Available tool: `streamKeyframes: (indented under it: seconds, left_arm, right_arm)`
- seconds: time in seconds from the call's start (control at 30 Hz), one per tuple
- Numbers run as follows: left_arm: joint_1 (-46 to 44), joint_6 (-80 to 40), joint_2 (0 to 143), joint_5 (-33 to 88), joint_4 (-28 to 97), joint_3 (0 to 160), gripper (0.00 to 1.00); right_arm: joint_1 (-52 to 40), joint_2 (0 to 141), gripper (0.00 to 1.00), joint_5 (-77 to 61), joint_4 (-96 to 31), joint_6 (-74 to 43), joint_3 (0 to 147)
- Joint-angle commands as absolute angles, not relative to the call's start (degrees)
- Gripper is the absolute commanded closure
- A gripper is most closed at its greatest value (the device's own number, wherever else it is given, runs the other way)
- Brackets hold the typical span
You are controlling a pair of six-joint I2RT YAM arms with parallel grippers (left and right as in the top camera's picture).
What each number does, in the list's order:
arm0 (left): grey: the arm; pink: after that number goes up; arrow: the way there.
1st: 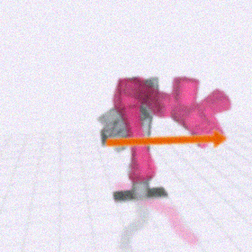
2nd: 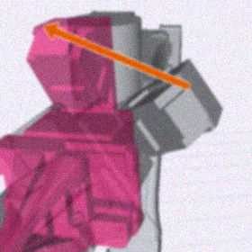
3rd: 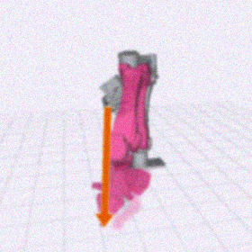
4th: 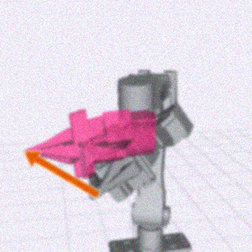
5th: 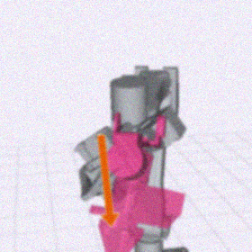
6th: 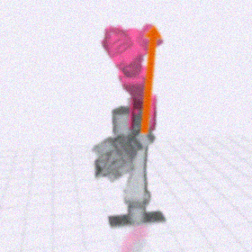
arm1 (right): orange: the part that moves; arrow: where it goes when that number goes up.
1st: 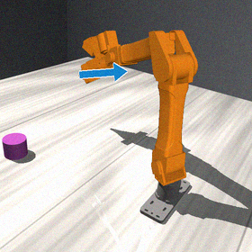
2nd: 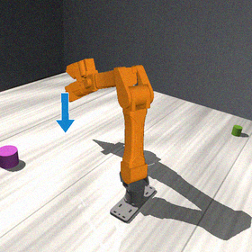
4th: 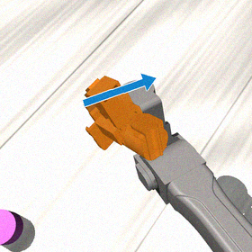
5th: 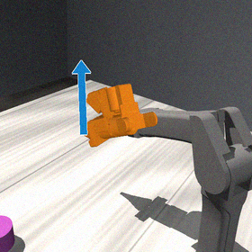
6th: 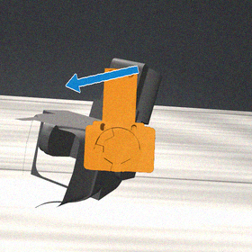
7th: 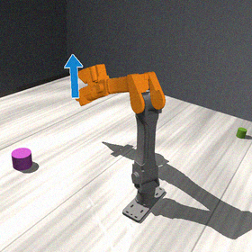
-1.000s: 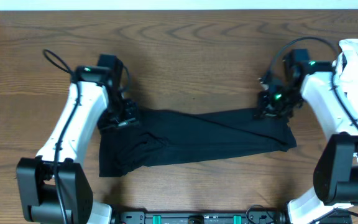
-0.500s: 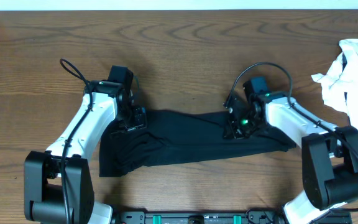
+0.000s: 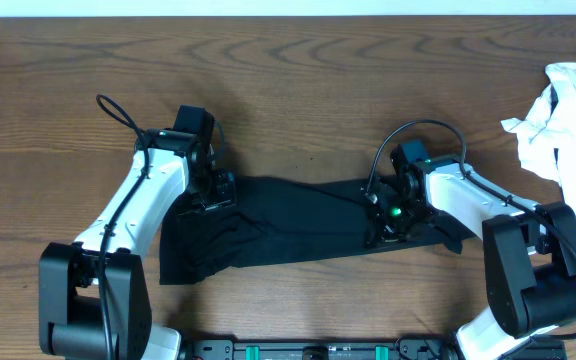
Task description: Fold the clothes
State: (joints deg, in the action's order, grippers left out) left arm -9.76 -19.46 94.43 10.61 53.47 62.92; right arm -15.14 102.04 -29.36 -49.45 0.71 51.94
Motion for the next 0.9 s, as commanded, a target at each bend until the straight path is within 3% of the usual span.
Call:
streamKeyframes:
  seconds: [0.0,0.43,0.67,0.87]
  left_arm:
    - [-9.74,-19.14,94.32,10.96,53.45,62.67,0.31]
    - [-9.74,-19.11,94.32,10.92,53.65,62.67,0.31]
    - [-9.74,-19.14,94.32,10.92,53.43,62.67,0.31]
    - [-9.74,-19.11,94.32,10.92,53.45,62.67,0.31]
  right_arm:
    - [-15.35,101.36,0.99,-24.67,-50.09,1.34,51.64]
    - [-10.11,98.5,0.99,-24.88,-56.49,1.8,59.9]
    - [-6.48,98.19,0.99,-16.08,-57.1,1.52,58.57]
    - [-3.95,98.24,0.98,-6.79,-56.14,-5.87,55.24]
